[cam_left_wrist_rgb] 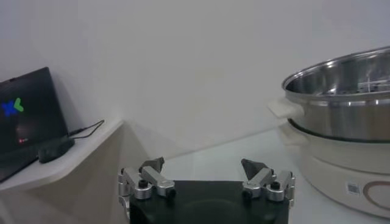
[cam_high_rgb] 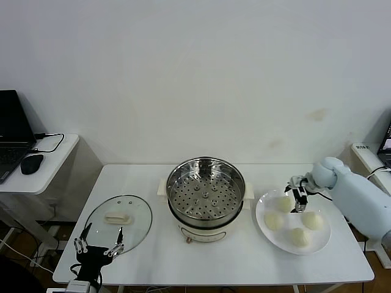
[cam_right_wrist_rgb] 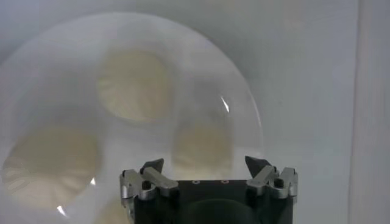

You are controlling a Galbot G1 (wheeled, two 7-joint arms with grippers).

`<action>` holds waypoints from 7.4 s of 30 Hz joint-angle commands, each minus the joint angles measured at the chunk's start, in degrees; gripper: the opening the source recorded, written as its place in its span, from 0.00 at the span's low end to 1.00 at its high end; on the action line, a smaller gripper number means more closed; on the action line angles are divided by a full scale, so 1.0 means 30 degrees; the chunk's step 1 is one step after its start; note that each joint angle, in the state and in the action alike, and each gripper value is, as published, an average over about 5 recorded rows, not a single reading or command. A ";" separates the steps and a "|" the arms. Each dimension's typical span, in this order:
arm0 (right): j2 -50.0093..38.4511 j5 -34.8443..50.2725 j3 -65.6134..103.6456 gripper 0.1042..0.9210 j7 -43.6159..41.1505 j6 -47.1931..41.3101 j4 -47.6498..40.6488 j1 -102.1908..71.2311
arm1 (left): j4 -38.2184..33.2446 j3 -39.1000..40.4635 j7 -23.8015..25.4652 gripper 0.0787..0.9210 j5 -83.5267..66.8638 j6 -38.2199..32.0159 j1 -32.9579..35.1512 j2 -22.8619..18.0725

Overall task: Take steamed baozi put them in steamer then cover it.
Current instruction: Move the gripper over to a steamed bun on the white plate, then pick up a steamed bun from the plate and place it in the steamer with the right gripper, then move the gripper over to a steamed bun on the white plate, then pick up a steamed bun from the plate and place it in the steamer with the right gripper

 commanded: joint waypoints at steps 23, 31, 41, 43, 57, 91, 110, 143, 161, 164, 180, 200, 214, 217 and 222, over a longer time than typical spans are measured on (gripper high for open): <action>0.0180 -0.0238 -0.0684 0.64 -0.0461 -0.0096 -0.0126 0.0400 | 0.0038 -0.0142 -0.0046 0.88 -0.0249 0.0048 -0.0183 0.0040; -0.1414 0.1255 -0.1720 0.60 -0.0606 -0.0269 0.1769 0.1495 | -0.0133 -0.0204 -0.0090 0.88 -0.0323 0.0040 -0.0131 0.0032; -0.4042 0.5200 -0.5253 0.59 -0.1132 -0.0545 0.5552 0.7849 | -0.0385 -0.0282 -0.0069 0.88 -0.0574 0.0093 -0.0216 0.0305; -0.3897 0.6280 -0.6194 0.59 -0.1164 -0.0622 0.5970 0.9413 | -0.0418 -0.0250 -0.0068 0.88 -0.0666 0.0108 -0.0283 0.0313; 0.1659 1.0911 -1.1422 0.59 0.0136 0.0261 0.7134 1.4954 | -0.0498 -0.0409 -0.0044 0.88 -0.1000 0.0149 -0.0670 0.0290; 0.7892 0.0997 -1.3656 0.61 0.3489 0.9658 0.2300 1.0914 | -0.0145 -0.0824 -0.0074 0.88 -0.1188 0.0200 -0.0871 0.0090; 0.8064 0.1174 -1.3279 0.77 0.4023 1.0449 0.2017 1.0969 | -0.0379 -0.0717 -0.0091 0.88 -0.1174 0.0211 -0.0825 -0.0069; -0.9566 0.8210 -1.3894 0.88 0.0660 -0.5524 1.5933 1.2728 | -0.1272 -0.0651 -0.0048 0.88 -0.1864 0.0463 -0.0964 0.0958; -0.7684 0.4323 -0.3594 0.88 0.1758 -0.4648 1.1502 -0.0602 | -0.1107 -0.0766 -0.0061 0.88 -0.1644 0.0499 -0.0852 0.0601; -0.7175 0.4139 -0.3212 0.88 0.1884 -0.4625 1.0970 -0.1193 | -0.1112 -0.0820 -0.0059 0.88 -0.1631 0.0499 -0.0773 0.0582; -0.3590 0.4088 -0.3016 0.88 0.2828 -0.4508 0.8333 -0.1425 | -0.1032 -0.1099 -0.0045 0.88 -0.1724 0.0464 -0.0779 0.0643; -0.2612 0.3788 -0.3337 0.74 0.2417 -0.4866 0.7536 -0.1170 | -0.1002 -0.1142 -0.0086 0.88 -0.1749 0.0462 -0.0830 0.0506; -0.4431 0.4830 -0.5078 0.62 0.1368 -0.4964 0.8880 0.1847 | -0.1059 -0.1166 -0.0101 0.88 -0.1793 0.0457 -0.0900 0.0485; -0.5248 0.5432 -0.5729 0.61 0.1079 -0.5019 0.9610 0.3383 | -0.1090 -0.1154 -0.0100 0.88 -0.1802 0.0458 -0.0913 0.0510; -0.6692 0.7299 -0.7073 0.60 0.0672 -0.5404 1.1472 0.6735 | -0.1168 -0.1063 -0.0100 0.88 -0.1809 0.0489 -0.1023 0.0619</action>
